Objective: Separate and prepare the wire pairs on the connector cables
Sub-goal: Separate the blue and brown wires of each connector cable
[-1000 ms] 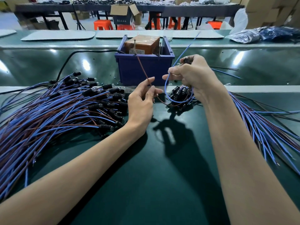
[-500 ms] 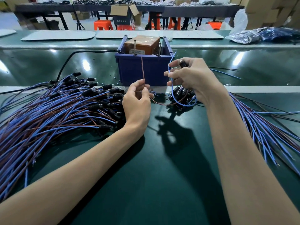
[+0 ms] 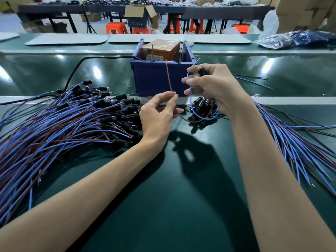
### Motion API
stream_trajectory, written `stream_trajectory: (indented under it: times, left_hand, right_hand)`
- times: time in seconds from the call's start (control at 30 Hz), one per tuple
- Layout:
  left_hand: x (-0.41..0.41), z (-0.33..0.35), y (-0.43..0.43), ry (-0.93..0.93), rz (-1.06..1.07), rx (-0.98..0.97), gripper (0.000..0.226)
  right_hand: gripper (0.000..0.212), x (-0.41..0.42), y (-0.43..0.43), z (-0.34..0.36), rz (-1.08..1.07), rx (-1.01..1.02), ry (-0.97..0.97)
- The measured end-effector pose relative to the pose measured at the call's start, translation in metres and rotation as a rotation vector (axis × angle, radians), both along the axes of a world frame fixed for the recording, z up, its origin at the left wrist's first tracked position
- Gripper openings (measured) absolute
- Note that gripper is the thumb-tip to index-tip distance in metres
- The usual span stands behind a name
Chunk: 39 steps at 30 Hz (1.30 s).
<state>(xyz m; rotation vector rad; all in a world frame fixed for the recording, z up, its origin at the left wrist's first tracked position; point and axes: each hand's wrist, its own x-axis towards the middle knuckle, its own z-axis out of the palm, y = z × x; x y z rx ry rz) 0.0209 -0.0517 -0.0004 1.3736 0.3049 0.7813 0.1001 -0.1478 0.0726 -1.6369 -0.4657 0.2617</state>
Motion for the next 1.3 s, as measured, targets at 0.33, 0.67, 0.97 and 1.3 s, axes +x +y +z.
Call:
stream_trajectory:
  times: [0.33,0.67,0.97,1.3]
  left_hand:
    - [0.004,-0.002,0.003,-0.010,-0.014,-0.032,0.049]
    - [0.008,-0.005,0.011,-0.013,0.122,-0.073,0.023]
    - [0.014,-0.009,0.014,0.005,0.201,-0.170,0.014]
    - [0.015,-0.008,0.016,0.007,0.235,-0.184,0.018]
  right_hand:
    - [0.023,0.003,0.001,-0.003,-0.006,0.010,-0.006]
    - [0.023,0.003,-0.001,-0.002,-0.017,-0.029,0.010]
    - [0.020,0.003,0.003,-0.005,0.012,-0.053,0.015]
    - [0.018,0.005,0.001,-0.008,0.019,-0.026,-0.002]
